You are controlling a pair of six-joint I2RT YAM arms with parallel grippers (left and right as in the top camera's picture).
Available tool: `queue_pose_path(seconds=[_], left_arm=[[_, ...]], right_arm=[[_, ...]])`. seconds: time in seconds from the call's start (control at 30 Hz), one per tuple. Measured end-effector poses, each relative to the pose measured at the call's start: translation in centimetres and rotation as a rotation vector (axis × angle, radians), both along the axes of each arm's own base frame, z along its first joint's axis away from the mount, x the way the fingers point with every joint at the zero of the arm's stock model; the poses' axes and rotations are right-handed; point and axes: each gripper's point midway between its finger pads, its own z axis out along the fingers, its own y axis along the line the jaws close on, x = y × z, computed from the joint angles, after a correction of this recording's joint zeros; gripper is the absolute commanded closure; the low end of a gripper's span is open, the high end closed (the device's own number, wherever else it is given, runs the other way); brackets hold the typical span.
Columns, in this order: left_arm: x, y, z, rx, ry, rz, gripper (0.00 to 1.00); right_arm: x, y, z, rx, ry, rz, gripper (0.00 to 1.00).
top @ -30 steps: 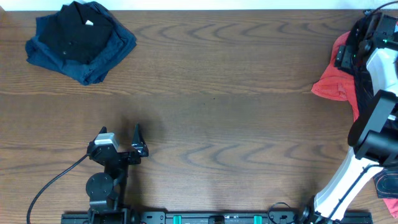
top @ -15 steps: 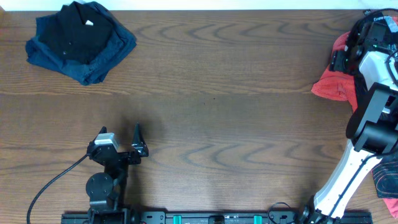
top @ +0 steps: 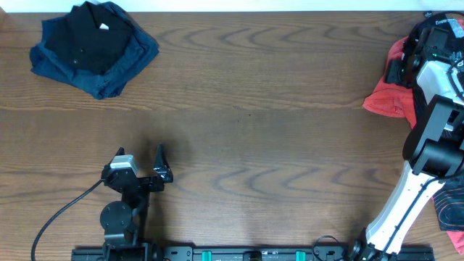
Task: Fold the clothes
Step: 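Reach the right gripper up to the black jersey on the right pile, then close the right gripper on the black jersey's edge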
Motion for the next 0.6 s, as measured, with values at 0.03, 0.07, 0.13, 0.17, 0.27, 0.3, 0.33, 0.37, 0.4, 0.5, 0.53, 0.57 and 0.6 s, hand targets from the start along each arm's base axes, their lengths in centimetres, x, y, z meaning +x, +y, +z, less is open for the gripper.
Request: queue_pose_path(seconds=[0.03, 0.07, 0.13, 0.17, 0.27, 0.3, 0.33, 0.37, 0.4, 0.5, 0.53, 0.57, 0.6], left_arm=[[0.00, 0.00, 0.00, 0.000, 0.000, 0.000, 0.02], [0.00, 0.00, 0.00, 0.000, 0.000, 0.000, 0.02], [0.00, 0.00, 0.00, 0.000, 0.000, 0.000, 0.02], [0.00, 0.00, 0.00, 0.000, 0.000, 0.000, 0.02], [0.00, 0.00, 0.00, 0.000, 0.000, 0.000, 0.02], [0.00, 0.00, 0.00, 0.000, 0.000, 0.000, 0.02], [0.00, 0.00, 0.00, 0.000, 0.000, 0.000, 0.02], [0.00, 0.00, 0.00, 0.000, 0.000, 0.000, 0.02], [0.00, 0.00, 0.00, 0.000, 0.000, 0.000, 0.02], [0.00, 0.00, 0.00, 0.000, 0.000, 0.000, 0.02], [0.00, 0.00, 0.00, 0.000, 0.000, 0.000, 0.02], [0.00, 0.00, 0.00, 0.000, 0.000, 0.000, 0.02], [0.00, 0.00, 0.00, 0.000, 0.000, 0.000, 0.02]], right_arm=[[0.00, 0.01, 0.00, 0.002, -0.001, -0.003, 0.47], [0.00, -0.01, 0.00, 0.004, -0.002, -0.007, 0.46], [-0.04, -0.11, 0.00, 0.008, -0.003, -0.019, 0.47], [-0.09, -0.23, 0.00, 0.011, -0.004, -0.024, 0.50], [-0.21, -0.47, -0.02, 0.015, -0.004, -0.034, 0.50], [-0.24, -0.51, -0.02, 0.016, -0.004, -0.035, 0.50], [-0.27, -0.56, -0.03, 0.016, -0.004, -0.037, 0.50], [-0.31, -0.63, -0.04, 0.016, -0.003, -0.038, 0.50], [-0.35, -0.67, -0.05, 0.018, -0.003, -0.039, 0.50], [-0.44, -0.65, -0.10, 0.030, -0.002, -0.038, 0.52], [-0.45, -0.60, -0.11, 0.037, -0.004, -0.037, 0.51], [-0.43, -0.55, -0.11, 0.042, -0.006, -0.035, 0.51], [-0.37, -0.43, -0.10, 0.052, -0.010, -0.032, 0.50]])
